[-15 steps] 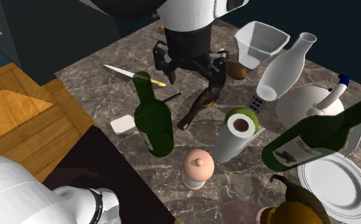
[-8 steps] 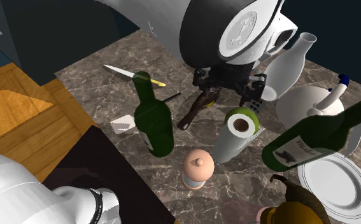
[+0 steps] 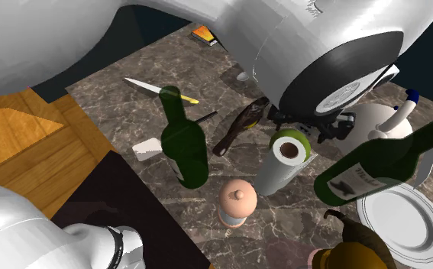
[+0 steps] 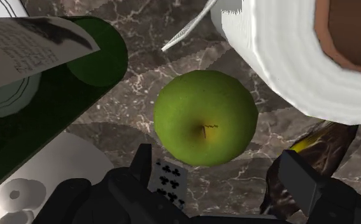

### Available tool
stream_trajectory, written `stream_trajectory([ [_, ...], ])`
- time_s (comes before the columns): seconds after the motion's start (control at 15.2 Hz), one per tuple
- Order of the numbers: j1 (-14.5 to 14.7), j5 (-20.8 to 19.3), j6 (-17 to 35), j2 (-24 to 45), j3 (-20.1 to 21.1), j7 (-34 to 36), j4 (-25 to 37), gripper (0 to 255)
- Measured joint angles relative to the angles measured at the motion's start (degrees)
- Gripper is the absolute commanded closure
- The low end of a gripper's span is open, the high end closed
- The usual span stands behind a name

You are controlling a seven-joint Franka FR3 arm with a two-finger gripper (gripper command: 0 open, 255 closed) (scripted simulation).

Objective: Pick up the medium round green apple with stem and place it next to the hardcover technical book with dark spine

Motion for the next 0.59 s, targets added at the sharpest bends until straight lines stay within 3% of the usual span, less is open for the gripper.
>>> stream_trajectory([
  [0.59, 0.5, 3.4, 5.6, 4.7, -1.0, -2.6, -1.5, 0],
])
